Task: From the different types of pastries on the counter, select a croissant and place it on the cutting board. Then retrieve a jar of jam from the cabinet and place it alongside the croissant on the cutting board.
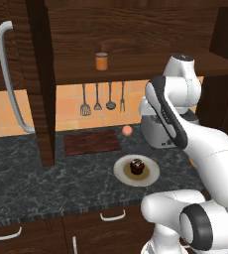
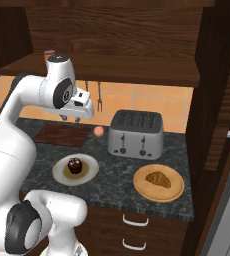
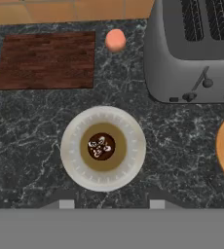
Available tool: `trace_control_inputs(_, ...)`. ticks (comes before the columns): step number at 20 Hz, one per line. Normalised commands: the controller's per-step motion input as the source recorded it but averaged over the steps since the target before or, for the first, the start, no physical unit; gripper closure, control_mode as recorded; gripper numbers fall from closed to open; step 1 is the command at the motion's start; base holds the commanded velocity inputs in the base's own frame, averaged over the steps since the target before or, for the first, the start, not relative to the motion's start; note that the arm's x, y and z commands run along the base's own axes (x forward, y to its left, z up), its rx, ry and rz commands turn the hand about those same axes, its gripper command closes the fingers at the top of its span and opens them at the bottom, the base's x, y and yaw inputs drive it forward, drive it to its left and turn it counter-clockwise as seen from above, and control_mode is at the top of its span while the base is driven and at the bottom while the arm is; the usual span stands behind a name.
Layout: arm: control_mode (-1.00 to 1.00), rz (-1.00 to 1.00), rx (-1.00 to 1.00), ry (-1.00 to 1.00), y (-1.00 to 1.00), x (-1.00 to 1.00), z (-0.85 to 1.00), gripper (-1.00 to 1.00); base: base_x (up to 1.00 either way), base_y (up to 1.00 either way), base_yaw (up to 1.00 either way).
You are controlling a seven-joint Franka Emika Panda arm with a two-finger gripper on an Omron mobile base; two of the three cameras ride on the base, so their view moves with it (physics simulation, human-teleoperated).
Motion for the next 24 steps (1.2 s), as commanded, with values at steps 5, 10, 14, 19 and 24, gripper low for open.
trace_control_inputs(5, -1.0, -0.02, 0.06, -0.05, -0.3, -0.18, -0.04, -1.0, 0.0, 0.0, 0.0)
trace_control_inputs(10, -1.0, -0.06, 0.08, -0.07, -0.45, -0.17, -0.15, -1.0, 0.0, 0.0, 0.0)
trace_control_inputs(14, -1.0, -0.54, 0.15, -0.01, -0.65, -0.23, 0.0, -1.0, 0.0, 0.0, 0.0)
trace_control_inputs(19, -1.0, -0.63, 0.15, 0.06, -0.74, -0.35, 0.0, -1.0, 0.0, 0.0, 0.0)
trace_control_inputs(24, -1.0, -0.68, 0.09, 0.06, -0.71, -0.14, -0.17, -1.0, 0.0, 0.0, 0.0)
